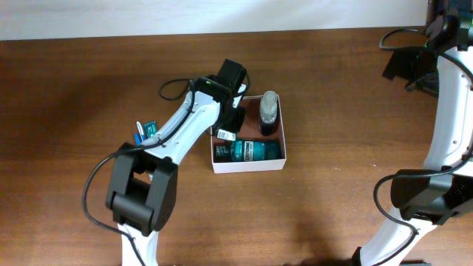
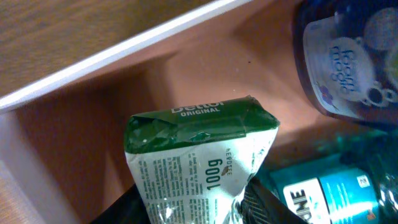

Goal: Pack container
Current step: 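Carry the soap packet right into the box and open the gripper, then move the left gripper back over the Colgate toothpaste tube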

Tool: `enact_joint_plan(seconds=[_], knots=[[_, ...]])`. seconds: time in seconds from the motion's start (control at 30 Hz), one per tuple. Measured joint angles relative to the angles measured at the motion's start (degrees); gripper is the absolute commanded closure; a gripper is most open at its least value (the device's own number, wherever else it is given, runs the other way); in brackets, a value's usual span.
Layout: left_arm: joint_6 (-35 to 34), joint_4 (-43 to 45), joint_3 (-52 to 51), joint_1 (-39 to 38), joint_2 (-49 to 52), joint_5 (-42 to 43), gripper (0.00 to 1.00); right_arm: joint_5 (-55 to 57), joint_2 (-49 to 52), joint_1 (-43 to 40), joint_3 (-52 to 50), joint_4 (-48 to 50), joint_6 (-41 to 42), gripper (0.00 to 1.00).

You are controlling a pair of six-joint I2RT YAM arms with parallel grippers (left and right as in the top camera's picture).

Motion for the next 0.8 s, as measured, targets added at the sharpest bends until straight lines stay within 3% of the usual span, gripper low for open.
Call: enact_joint_plan(seconds=[0.2, 0.27, 0.3, 0.57, 0.8], knots=[[0.0, 0.33, 0.0, -0.17, 1.99, 1.18, 0.68, 0.0, 0.0, 0.0, 0.0, 0.0, -0.02, 0.02], [0.0, 0.31, 0.0, -0.17, 1.99, 1.29, 0.56, 0.0, 0.0, 0.0, 0.0, 0.0, 0.02, 0.02], [0.02, 0.33, 0.0, -0.15, 1.99, 1.31, 0.55, 0.0, 0.0, 0.0, 0.0, 0.0, 0.0, 0.02], [-0.13, -0.59, 1.44, -0.15, 2.05, 1.66, 0.55, 0.0, 0.0, 0.0, 0.0, 0.0, 0.02, 0.02], [-0.13, -1.01, 12.7, 0.15, 2.08, 0.35, 0.55, 0.0, -0.02, 0.0, 0.0, 0.0, 0.02, 0.02]])
